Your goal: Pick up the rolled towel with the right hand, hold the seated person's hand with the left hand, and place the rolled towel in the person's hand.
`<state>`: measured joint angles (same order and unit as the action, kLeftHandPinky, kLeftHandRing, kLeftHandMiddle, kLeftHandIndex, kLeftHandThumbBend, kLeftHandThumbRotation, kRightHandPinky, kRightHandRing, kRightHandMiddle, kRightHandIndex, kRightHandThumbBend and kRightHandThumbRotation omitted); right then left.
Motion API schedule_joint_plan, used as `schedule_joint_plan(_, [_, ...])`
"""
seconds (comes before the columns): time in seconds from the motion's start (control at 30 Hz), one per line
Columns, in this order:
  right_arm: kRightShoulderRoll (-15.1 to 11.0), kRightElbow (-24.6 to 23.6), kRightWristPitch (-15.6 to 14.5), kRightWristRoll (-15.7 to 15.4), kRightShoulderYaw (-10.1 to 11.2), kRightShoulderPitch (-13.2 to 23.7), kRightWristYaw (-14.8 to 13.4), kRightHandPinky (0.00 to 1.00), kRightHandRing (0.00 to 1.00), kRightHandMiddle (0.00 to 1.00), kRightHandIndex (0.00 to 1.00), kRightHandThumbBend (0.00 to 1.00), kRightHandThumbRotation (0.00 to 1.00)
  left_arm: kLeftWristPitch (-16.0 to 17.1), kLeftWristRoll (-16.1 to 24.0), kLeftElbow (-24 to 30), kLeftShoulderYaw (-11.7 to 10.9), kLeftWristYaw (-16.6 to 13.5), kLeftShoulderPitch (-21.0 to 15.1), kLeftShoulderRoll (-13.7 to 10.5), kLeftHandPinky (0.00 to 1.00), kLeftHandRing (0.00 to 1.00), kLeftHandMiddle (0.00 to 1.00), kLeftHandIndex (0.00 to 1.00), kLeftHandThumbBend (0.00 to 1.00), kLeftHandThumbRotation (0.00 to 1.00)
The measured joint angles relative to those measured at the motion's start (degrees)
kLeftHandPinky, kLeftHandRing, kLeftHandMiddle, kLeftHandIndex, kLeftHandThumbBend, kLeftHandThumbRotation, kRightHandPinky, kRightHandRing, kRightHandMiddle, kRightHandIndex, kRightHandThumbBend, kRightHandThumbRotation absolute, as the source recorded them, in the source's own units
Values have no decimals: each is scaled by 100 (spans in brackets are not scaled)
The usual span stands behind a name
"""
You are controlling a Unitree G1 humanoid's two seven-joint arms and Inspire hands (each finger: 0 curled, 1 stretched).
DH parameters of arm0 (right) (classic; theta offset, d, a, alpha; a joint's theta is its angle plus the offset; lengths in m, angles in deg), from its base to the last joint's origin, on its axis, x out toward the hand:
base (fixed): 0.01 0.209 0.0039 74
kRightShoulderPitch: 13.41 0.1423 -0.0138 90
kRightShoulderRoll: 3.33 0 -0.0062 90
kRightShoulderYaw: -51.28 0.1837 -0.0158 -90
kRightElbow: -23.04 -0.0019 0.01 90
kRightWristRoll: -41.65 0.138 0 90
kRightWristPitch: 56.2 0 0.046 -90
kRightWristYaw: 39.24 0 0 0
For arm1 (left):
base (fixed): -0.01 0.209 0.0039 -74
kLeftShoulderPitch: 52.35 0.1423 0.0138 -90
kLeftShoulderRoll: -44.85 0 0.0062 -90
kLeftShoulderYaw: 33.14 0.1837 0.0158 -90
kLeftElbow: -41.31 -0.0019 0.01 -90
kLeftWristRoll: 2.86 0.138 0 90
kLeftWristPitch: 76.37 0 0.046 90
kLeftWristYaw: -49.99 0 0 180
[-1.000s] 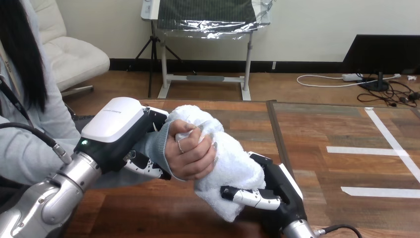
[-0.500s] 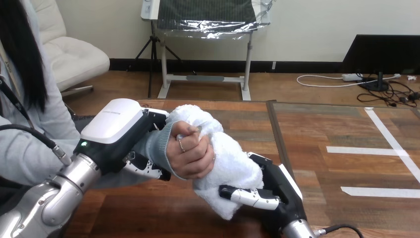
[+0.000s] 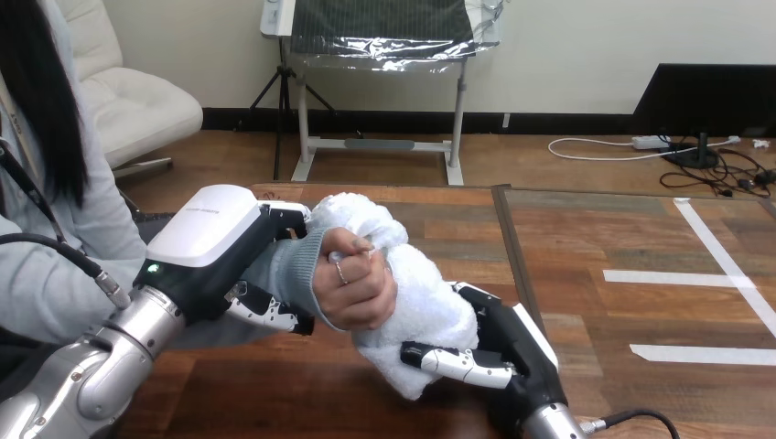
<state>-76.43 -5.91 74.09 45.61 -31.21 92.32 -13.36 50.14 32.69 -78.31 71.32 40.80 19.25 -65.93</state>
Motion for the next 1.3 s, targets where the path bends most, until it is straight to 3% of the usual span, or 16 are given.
schedule_joint_plan(0.7, [-233, -61, -177, -287, -316, 28, -126, 49, 59, 67, 75, 97, 50, -41, 100, 0, -8, -201, 31, 1, 83, 82, 84, 86, 100, 33])
schedule_joint_plan(1.3, [-362, -217, -200, -668, -572, 29, -402, 67, 76, 77, 86, 100, 71, -37, 328, -9, -4, -549, 36, 7, 88, 90, 92, 94, 100, 49])
